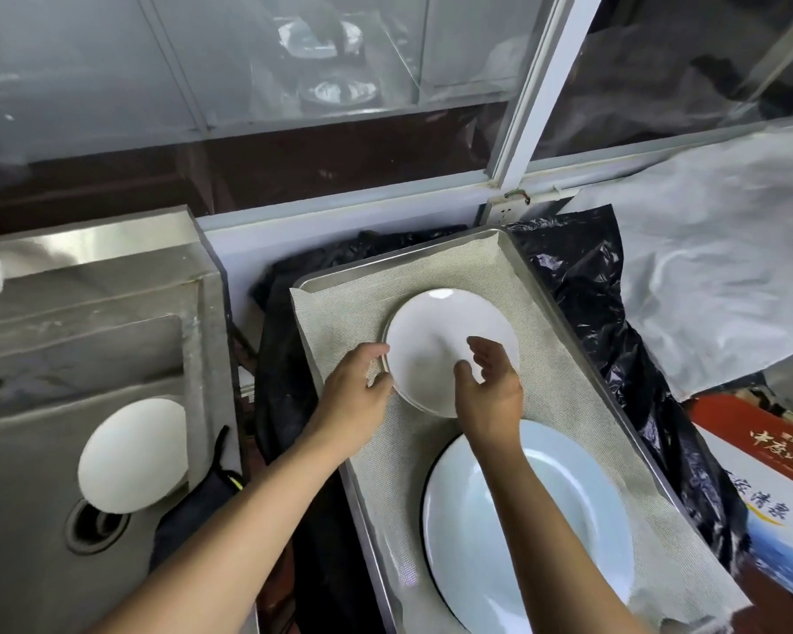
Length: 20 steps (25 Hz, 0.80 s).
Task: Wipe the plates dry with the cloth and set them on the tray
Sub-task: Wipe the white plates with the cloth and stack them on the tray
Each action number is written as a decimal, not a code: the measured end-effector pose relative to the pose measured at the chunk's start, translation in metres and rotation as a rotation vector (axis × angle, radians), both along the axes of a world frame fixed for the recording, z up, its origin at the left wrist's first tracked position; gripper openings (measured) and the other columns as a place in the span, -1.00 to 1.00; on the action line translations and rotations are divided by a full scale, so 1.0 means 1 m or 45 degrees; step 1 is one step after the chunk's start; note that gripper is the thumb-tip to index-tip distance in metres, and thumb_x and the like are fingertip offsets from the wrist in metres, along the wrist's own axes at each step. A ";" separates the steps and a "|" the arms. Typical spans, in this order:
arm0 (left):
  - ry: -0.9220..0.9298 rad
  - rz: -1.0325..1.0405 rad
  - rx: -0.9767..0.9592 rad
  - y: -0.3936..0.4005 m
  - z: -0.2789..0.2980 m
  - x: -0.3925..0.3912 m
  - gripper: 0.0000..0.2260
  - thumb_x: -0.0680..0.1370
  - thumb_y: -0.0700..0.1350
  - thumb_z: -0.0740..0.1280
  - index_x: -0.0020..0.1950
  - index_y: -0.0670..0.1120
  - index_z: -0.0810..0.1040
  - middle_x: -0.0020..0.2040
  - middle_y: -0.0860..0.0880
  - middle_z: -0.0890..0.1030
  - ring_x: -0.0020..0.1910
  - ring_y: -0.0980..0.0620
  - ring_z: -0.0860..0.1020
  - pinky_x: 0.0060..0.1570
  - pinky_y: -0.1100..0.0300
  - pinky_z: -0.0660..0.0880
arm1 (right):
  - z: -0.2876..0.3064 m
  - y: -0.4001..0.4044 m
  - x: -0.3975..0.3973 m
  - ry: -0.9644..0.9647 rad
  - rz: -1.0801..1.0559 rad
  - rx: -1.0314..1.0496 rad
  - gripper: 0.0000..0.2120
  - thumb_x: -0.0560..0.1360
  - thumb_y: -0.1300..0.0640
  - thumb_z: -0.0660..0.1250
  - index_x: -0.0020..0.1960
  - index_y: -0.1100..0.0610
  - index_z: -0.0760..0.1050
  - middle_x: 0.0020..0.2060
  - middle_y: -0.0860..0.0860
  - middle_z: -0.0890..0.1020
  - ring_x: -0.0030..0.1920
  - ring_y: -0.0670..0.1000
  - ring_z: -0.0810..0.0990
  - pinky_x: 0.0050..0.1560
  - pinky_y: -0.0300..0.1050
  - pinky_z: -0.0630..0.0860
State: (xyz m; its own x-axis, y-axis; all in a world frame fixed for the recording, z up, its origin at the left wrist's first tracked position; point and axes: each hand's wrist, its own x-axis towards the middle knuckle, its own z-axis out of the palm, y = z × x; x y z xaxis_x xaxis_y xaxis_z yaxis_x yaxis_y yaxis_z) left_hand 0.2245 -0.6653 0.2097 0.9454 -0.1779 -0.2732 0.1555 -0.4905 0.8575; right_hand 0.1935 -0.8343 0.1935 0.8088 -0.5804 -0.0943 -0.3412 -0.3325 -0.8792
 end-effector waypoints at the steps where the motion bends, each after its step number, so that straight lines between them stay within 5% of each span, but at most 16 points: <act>1: -0.022 0.007 -0.008 0.008 0.003 -0.005 -0.68 0.62 -0.16 0.28 0.36 0.08 0.49 0.37 0.10 0.51 0.25 0.24 0.41 0.20 0.36 0.34 | 0.004 0.010 -0.003 -0.023 0.021 0.005 -0.68 0.56 0.24 0.33 0.30 0.08 0.56 0.17 -0.05 0.65 0.18 -0.03 0.60 0.19 -0.17 0.44; 4: -0.055 0.050 -0.002 0.036 0.012 -0.020 -0.68 0.63 -0.13 0.28 0.36 0.14 0.50 0.37 0.18 0.51 0.27 0.22 0.45 0.11 0.48 0.30 | 0.018 0.044 -0.012 -0.063 0.091 0.035 -0.70 0.57 0.26 0.32 0.28 0.09 0.56 0.11 -0.07 0.65 0.11 -0.09 0.58 0.22 -0.14 0.47; 9: -0.063 0.196 -0.028 0.093 0.030 -0.049 -0.69 0.65 -0.13 0.24 0.34 0.15 0.51 0.36 0.15 0.52 0.34 0.17 0.45 0.19 0.35 0.35 | 0.035 0.108 -0.028 -0.061 0.250 0.093 -0.71 0.58 0.23 0.30 0.28 0.08 0.56 0.12 -0.05 0.67 0.13 -0.07 0.61 0.22 -0.15 0.48; 15: -0.069 0.305 -0.025 0.180 0.043 -0.085 -0.69 0.65 -0.15 0.22 0.33 0.14 0.53 0.28 0.18 0.55 0.11 0.41 0.46 -0.03 0.60 0.37 | 0.049 0.198 -0.050 -0.058 0.409 0.145 -0.72 0.56 0.26 0.29 0.22 0.04 0.58 -0.02 -0.22 0.65 -0.02 -0.29 0.59 0.00 -0.58 0.36; 20: -0.106 0.367 -0.046 0.269 0.041 -0.105 -0.68 0.62 -0.25 0.25 0.30 0.04 0.55 0.24 0.17 0.58 0.26 0.16 0.52 0.08 0.50 0.37 | 0.051 0.286 -0.070 -0.021 0.460 0.134 -0.71 0.57 0.25 0.31 0.26 0.06 0.58 0.03 -0.19 0.67 0.07 -0.23 0.61 0.10 -0.49 0.42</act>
